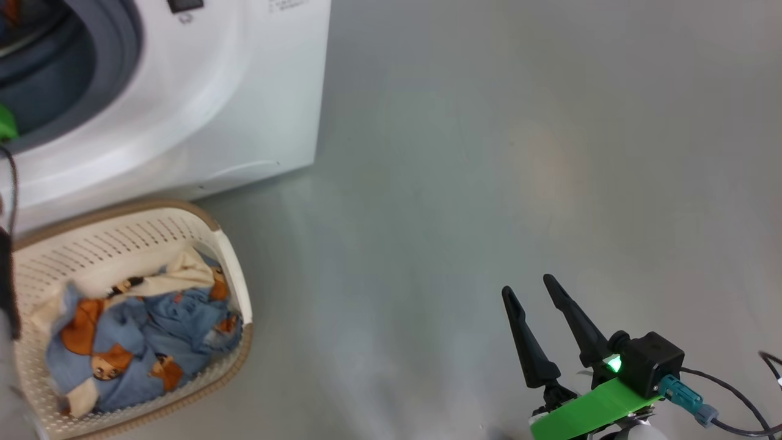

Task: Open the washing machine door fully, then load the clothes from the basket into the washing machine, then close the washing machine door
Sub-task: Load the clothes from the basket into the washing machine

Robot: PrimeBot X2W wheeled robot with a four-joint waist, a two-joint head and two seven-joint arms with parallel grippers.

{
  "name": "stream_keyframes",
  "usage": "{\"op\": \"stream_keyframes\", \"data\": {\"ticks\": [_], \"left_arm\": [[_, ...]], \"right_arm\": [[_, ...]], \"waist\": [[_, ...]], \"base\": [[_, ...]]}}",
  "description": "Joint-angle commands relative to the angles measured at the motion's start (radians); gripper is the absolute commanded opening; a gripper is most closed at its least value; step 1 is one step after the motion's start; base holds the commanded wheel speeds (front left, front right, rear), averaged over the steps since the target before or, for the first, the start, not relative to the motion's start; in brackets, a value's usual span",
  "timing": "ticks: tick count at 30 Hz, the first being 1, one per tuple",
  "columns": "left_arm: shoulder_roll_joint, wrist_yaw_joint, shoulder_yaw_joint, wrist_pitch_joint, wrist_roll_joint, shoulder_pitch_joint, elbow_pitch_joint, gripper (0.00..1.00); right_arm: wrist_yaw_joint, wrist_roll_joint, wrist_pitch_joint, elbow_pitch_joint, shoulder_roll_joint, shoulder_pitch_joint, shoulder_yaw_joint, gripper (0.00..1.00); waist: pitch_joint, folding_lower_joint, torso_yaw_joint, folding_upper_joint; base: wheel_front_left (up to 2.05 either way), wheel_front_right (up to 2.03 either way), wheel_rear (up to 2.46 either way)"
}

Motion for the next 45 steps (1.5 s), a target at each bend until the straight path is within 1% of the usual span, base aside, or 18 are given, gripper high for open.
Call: {"op": "stream_keyframes", "data": {"ticks": [1, 7, 13, 18, 19, 21, 27, 32, 37, 45], "left_arm": [[0.032, 0.008, 0.021, -0.005, -0.015, 0.053, -0.025, 1.0], [-0.006, -0.022, 0.048, -0.005, -0.054, 0.173, -0.053, 1.0], [-0.048, -0.057, 0.03, -0.005, -0.047, 0.284, -0.108, 1.0], [-0.109, -0.081, 0.003, -0.005, -0.033, 0.42, -0.188, 1.0], [-0.131, -0.092, 0.001, -0.005, -0.037, 0.479, -0.226, 1.0], [-0.148, -0.107, -0.011, -0.005, -0.032, 0.547, -0.259, 1.0], [-0.188, -0.114, -0.019, -0.005, -0.04, 0.754, -0.393, 1.0], [-0.203, -0.115, -0.032, -0.005, -0.059, 0.903, -0.491, 1.0], [-0.207, -0.104, -0.053, -0.005, -0.085, 1.038, -0.597, 1.0], [-0.208, -0.037, -0.113, -0.005, -0.162, 1.234, -0.793, 1.0]], "right_arm": [[0.002, -0.007, -0.005, -0.01, -0.009, 0.024, 0.019, 1.0], [0.002, -0.005, -0.005, 0.001, -0.009, 0.027, 0.014, 1.0], [0.002, 0.0, -0.005, 0.007, -0.009, 0.025, -0.005, 1.0], [0.002, -0.002, -0.005, 0.012, -0.009, 0.036, -0.031, 1.0], [0.002, -0.003, -0.005, 0.011, -0.009, 0.04, -0.045, 1.0], [0.002, -0.005, -0.005, 0.012, -0.009, 0.045, -0.055, 1.0], [0.002, -0.022, -0.005, 0.016, -0.009, 0.07, -0.071, 1.0], [0.002, -0.028, -0.005, 0.018, -0.016, 0.087, -0.07, 1.0], [0.002, -0.025, -0.005, 0.02, -0.027, 0.101, -0.068, 1.0], [0.002, -0.021, -0.005, 0.019, -0.031, 0.134, -0.071, 1.0]], "waist": [[-0.071, 0.0001, 0.029, 0.0], [-0.163, 0.0001, 0.055, 0.0], [-0.232, 0.0001, 0.092, 0.0], [-0.297, 0.0001, 0.137, 0.0], [-0.315, 0.0001, 0.154, 0.0], [-0.335, 0.0001, 0.168, 0.0], [-0.386, 0.0001, 0.208, 0.0], [-0.43, 0.0001, 0.23, 0.0], [-0.466, 0.0001, 0.239, 0.0], [-0.521, 0.0001, 0.245, 0.0]], "base": [[0.0, 0.0, 0.0], [0.0, 0.0, 0.0], [0.0, 0.0, 0.0], [0.0, 0.0, 0.0], [0.0, 0.0, 0.0], [0.0, 0.0, 0.0], [0.0, 0.0, 0.0], [0.0, 0.0, 0.0], [0.0, 0.0, 0.0], [0.0, 0.0, 0.0]]}}
